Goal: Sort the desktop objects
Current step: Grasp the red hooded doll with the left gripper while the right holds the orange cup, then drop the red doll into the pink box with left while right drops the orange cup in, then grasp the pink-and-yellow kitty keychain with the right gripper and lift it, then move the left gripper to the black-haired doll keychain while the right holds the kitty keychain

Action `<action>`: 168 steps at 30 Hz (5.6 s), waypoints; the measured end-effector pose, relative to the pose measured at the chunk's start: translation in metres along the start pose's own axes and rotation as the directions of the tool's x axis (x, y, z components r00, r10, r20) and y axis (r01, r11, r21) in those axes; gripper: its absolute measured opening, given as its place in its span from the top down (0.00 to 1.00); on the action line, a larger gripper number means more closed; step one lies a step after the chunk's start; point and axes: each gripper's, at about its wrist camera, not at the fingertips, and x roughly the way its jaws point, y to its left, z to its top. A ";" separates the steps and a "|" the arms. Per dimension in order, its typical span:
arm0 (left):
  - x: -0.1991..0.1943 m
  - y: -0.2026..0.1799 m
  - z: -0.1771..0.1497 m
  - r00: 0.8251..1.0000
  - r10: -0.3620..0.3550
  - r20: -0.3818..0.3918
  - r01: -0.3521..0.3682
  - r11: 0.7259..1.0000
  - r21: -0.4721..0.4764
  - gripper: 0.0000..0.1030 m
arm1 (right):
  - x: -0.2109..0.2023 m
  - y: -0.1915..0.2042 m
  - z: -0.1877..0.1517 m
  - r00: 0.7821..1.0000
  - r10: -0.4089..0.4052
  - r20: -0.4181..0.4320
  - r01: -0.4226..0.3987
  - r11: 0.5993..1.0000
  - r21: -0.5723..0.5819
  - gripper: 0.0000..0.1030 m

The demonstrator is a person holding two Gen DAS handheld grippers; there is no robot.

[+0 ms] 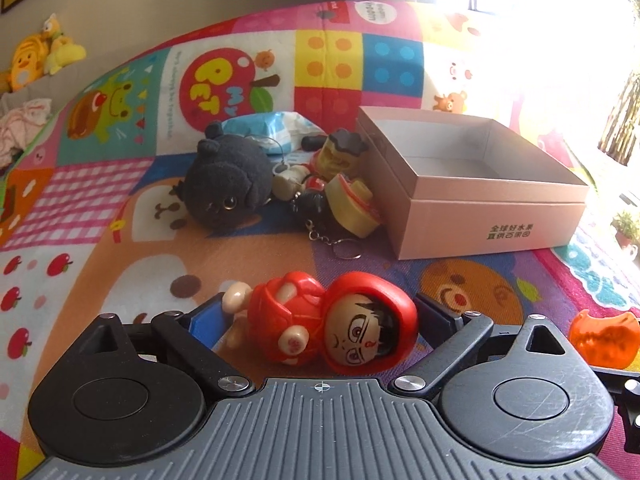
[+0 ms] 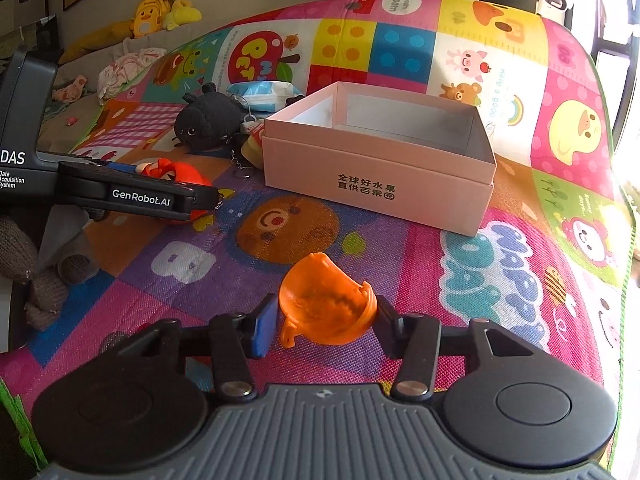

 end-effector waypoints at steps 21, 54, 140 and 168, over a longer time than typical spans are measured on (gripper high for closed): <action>0.023 -0.087 0.123 0.957 -0.243 0.156 0.223 0.965 0.139 0.05 | -0.084 -0.081 0.085 0.931 -0.219 0.291 0.193 0.974 0.114 0.51; 0.012 0.064 0.015 0.990 0.125 0.058 -0.119 0.988 -0.100 0.00 | 0.078 -0.030 0.159 0.976 -0.167 0.137 0.178 0.981 -0.073 0.49; -0.020 0.030 -0.021 0.970 -0.238 -0.057 0.237 0.971 -0.023 0.12 | 0.082 -0.080 0.110 0.949 -0.310 0.059 0.300 0.943 0.143 0.64; -0.018 0.005 -0.022 0.977 -0.189 -0.100 0.195 0.980 0.049 0.00 | 0.002 -0.049 0.021 0.997 -0.048 0.064 0.035 0.981 0.192 0.44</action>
